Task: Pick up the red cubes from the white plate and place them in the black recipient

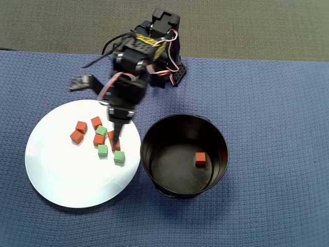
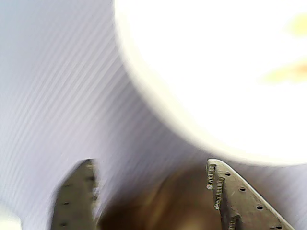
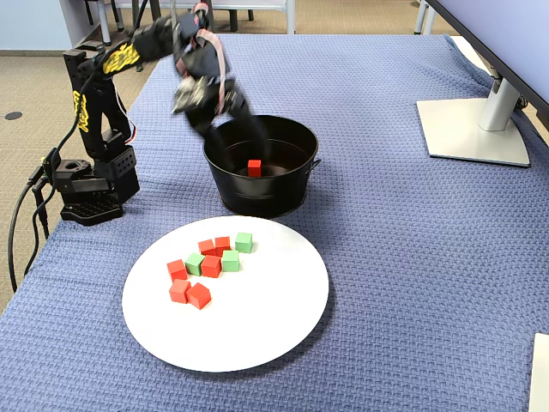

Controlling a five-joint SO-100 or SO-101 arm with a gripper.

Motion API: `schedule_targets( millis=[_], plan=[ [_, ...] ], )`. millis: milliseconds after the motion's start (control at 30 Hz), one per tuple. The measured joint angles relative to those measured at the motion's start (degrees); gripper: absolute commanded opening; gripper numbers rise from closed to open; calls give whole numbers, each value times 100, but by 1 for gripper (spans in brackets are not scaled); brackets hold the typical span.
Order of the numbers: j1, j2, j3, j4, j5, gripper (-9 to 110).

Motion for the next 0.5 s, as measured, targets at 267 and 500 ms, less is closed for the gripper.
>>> schedule_targets(
  millis=[267,500],
  plan=[
    [1371,-457,835,-624,-747,22],
    [2039,-1380,809,-1169,-800,22]
  ],
)
